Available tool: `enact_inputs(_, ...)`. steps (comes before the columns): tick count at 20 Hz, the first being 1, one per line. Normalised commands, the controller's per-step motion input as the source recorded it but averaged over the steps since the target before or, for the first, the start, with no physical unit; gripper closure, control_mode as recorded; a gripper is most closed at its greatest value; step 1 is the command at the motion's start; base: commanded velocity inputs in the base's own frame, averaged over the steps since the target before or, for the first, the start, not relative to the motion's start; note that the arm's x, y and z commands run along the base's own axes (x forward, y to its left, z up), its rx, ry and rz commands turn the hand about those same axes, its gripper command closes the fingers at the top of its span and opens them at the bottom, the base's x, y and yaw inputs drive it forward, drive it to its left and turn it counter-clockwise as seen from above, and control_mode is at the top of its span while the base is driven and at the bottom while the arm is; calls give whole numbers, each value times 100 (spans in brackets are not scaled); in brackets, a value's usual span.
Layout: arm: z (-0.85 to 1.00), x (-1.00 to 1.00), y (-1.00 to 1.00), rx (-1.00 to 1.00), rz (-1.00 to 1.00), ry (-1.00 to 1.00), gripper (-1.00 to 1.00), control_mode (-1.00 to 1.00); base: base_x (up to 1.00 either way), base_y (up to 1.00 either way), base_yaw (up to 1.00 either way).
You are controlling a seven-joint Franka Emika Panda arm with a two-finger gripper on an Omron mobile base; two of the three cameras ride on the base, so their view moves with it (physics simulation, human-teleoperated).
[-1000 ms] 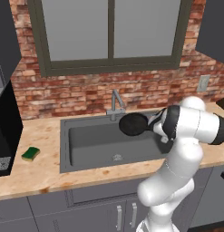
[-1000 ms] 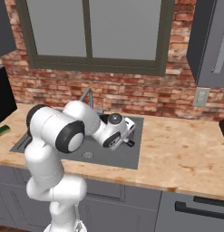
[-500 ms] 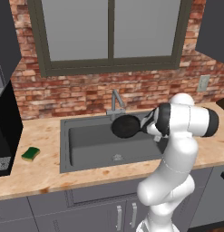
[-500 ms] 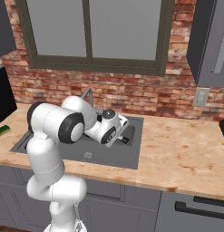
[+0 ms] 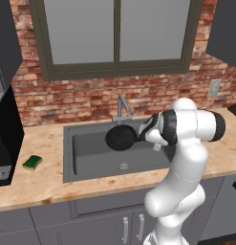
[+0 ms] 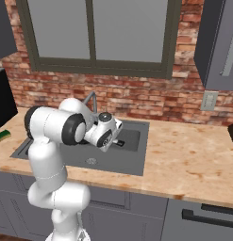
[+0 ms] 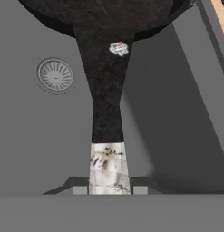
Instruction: Pick the pan and sponge and place them into the sink. Then turn on the water.
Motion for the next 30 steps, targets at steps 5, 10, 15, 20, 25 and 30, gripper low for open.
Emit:
enact_inputs(5, -25, 0, 36, 0, 19, 0, 100, -100, 0, 0, 0)
enact_inputs(10, -35, 0, 18, 0, 21, 0, 100, -100, 0, 0, 0)
enact_inputs(15, -32, 13, 11, -2, 15, 1, 100, -100, 0, 0, 0)
enact_inputs(20, -43, 33, 8, -7, 13, 6, 100, -100, 0, 0, 0)
enact_inputs(25, -49, 37, 8, -11, 11, 6, 100, -100, 0, 0, 0)
enact_inputs(30, -42, 37, 4, -12, 10, 4, 100, -100, 0, 0, 0)
